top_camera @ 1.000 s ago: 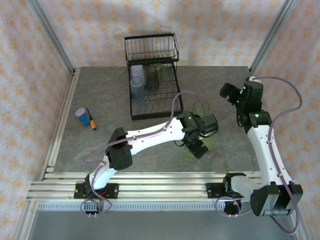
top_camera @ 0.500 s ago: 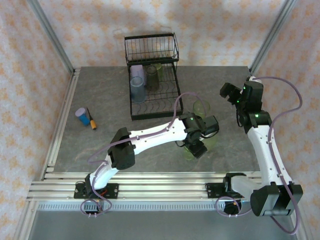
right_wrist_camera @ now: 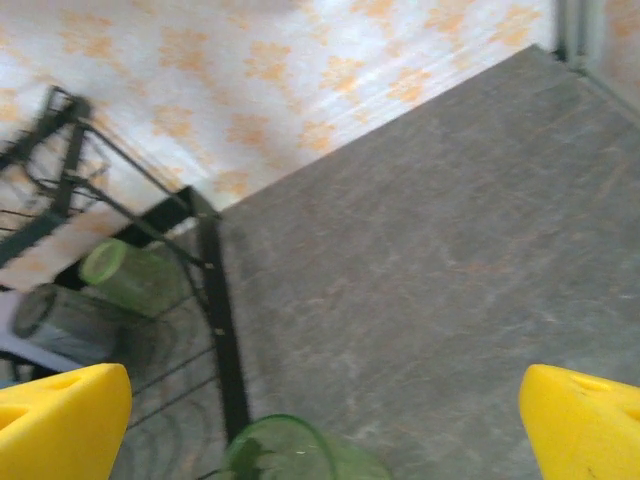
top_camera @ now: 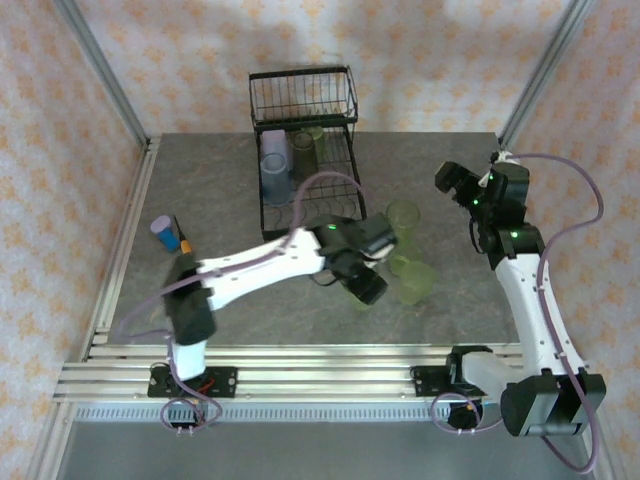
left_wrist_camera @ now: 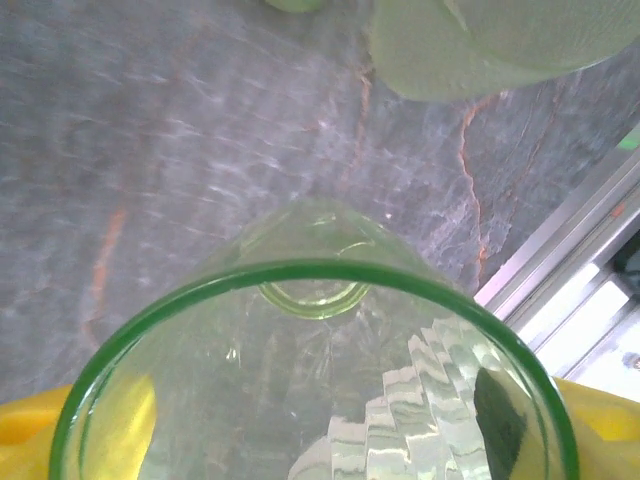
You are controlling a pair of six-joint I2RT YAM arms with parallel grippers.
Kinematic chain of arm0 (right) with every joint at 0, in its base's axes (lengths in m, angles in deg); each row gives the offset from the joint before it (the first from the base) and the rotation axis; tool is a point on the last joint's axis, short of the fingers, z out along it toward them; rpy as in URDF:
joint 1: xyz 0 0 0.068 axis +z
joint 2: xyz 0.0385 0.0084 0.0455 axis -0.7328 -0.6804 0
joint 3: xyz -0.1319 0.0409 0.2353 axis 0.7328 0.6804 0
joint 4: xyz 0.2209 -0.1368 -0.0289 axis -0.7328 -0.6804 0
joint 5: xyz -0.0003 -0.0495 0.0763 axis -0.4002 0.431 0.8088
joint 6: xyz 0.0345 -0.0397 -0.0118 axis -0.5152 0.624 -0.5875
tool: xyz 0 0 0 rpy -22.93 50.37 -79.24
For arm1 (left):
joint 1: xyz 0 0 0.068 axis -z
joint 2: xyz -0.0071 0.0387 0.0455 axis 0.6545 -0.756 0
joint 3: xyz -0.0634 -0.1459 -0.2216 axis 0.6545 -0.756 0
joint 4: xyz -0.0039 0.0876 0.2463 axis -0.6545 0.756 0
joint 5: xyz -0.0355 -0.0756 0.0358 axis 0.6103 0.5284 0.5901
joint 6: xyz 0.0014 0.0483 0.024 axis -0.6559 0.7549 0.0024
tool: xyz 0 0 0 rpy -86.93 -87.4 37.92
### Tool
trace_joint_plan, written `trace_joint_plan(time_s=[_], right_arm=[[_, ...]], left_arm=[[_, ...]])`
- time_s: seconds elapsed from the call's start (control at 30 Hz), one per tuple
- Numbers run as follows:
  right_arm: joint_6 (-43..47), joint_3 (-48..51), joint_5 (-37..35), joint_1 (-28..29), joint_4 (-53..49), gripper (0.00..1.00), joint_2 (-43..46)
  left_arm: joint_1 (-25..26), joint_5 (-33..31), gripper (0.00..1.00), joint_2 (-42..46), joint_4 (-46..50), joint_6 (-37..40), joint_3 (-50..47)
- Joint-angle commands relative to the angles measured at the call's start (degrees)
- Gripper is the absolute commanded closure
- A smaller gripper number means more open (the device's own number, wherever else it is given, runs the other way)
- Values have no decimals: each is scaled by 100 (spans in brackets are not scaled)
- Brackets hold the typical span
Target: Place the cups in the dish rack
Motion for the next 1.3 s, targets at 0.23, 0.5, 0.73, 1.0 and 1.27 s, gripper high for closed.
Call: trace_joint_plan(time_s=[0.23,0.5,0.73,1.0,1.27], right_arm=[[-3208,777,2419,219,3917,1,42],[-4165,523,2559,1269,5148,1,-676],[-4806,396,2604,2065,6057,1,-1462],[-5063,-135,2662,2554,6704,1,-2223],[-5377,-851,2845,2642,7049,1,-3095]], left_arm=[[-2146,470,22,3594,-5106,-1280,-3795],[-3403,221,23,4355,-8155,-2330,-5153],[-3559,70,24,3970,-10246,-2710,-5404],[-3556,538,24,3246,-11508,-3321,-5119],[-3548,982,25,2988,-11474,-3569,-4781]])
